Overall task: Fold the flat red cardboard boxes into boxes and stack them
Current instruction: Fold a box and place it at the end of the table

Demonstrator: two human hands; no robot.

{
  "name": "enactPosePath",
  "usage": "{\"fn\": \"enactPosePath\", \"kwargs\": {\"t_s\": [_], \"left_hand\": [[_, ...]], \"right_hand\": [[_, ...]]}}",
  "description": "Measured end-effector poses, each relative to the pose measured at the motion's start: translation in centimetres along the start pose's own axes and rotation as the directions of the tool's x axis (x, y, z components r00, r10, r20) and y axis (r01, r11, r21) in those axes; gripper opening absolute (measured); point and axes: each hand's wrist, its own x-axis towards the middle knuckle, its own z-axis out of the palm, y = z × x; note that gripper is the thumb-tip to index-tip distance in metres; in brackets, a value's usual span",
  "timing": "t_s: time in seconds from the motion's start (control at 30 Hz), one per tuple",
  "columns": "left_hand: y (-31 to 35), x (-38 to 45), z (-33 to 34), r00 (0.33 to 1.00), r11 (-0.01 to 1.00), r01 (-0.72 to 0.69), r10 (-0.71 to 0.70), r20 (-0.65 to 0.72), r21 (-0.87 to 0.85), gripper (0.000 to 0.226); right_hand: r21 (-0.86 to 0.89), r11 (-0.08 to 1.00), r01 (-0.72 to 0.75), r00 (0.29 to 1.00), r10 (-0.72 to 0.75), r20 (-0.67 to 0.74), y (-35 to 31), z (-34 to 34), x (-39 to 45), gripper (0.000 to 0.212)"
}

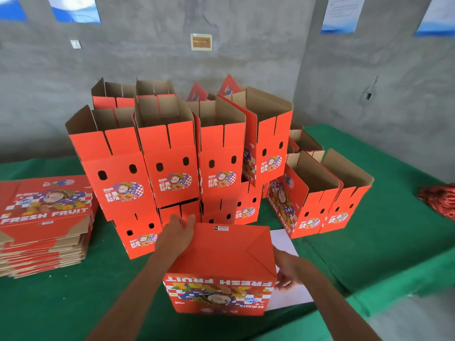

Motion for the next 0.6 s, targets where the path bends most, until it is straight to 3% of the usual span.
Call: {"fn": "enactPosePath", "kwargs": {"t_s": [0.13, 0.23, 0.4, 0.6], "left_hand": [[-0.5, -0.1, -0.7, 0.994, 0.999, 0.030, -0.034, -0.109, -0.040, 0.051], [-1.4, 0.1, -1.8, 0.990, 0.994, -0.011, -0.005, -0.143, -0.111, 0.038], [-1.6, 0.9, -3.3, 0.996, 0.965, -0.084, 0.089, 0.007, -0.250, 0.022], [1.4, -0.6, -1.8, 0.922, 0.946, -0.105, 0.209, 0.326, -0.308, 0.010]], "right_hand": [[0.288, 0.957, 0.021, 0.991, -0.059, 0.121, 0.9, 0.9, -0.2, 0.086], [0.473, 0.874, 0.116, 0.979, -0.181, 0.095, 1.4, 0.7, -0.5, 0.082], [0.415, 0.873, 0.258, 0.935, -0.334, 0.120, 1.2, -1.4, -4.0, 0.076], [0.285, 0.794, 0.537, 0.841, -0.528, -0.115, 0.9, -3.1, -11.3, 0.069]]}}
